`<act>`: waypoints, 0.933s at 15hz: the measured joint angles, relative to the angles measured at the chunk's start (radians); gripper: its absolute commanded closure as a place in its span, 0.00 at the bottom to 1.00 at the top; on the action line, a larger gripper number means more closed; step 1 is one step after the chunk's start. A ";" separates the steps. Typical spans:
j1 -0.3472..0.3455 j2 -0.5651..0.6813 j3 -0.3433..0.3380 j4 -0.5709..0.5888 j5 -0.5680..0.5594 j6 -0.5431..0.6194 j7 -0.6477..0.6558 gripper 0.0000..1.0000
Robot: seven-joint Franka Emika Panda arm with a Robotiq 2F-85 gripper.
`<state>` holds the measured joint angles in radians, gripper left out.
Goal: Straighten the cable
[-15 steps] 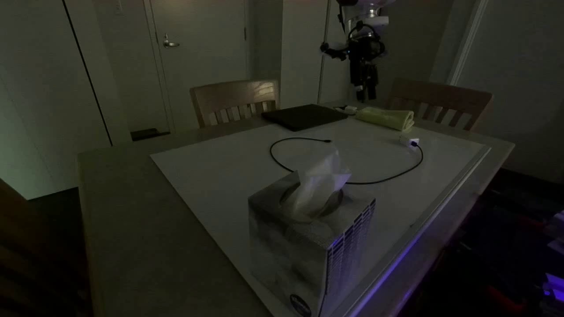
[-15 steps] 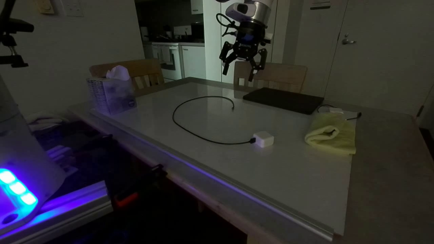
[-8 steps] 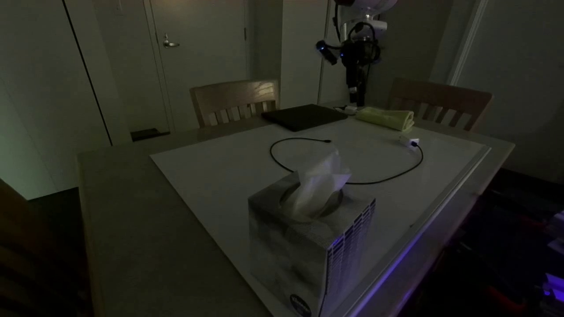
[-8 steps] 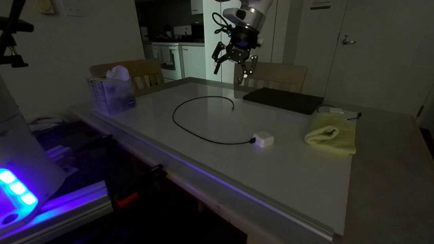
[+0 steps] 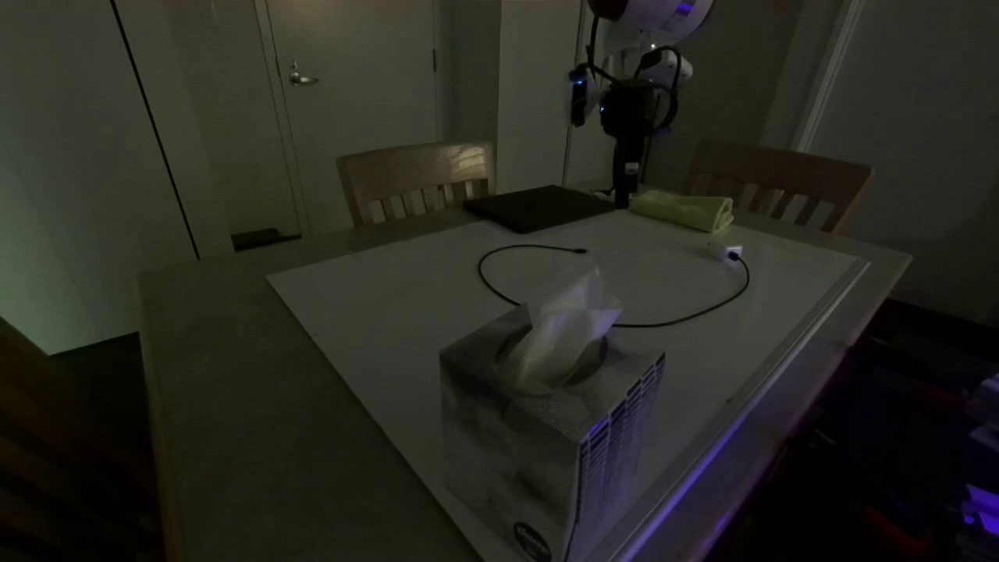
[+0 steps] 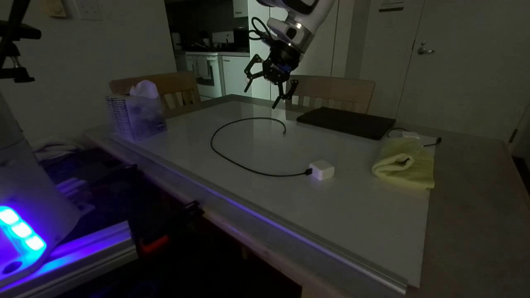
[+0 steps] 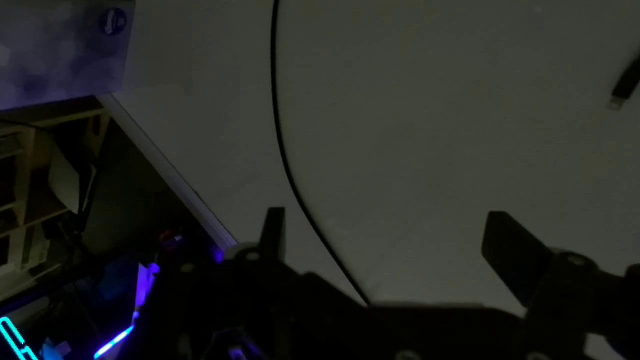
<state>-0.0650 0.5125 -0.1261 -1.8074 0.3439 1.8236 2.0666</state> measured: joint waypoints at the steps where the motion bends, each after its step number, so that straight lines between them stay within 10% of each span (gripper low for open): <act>1: 0.001 0.000 0.005 -0.013 -0.006 0.000 -0.040 0.00; 14: 0.054 0.006 0.009 -0.042 -0.093 0.050 -0.053 0.00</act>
<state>-0.0108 0.5182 -0.1175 -1.8489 0.2505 1.8741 2.0136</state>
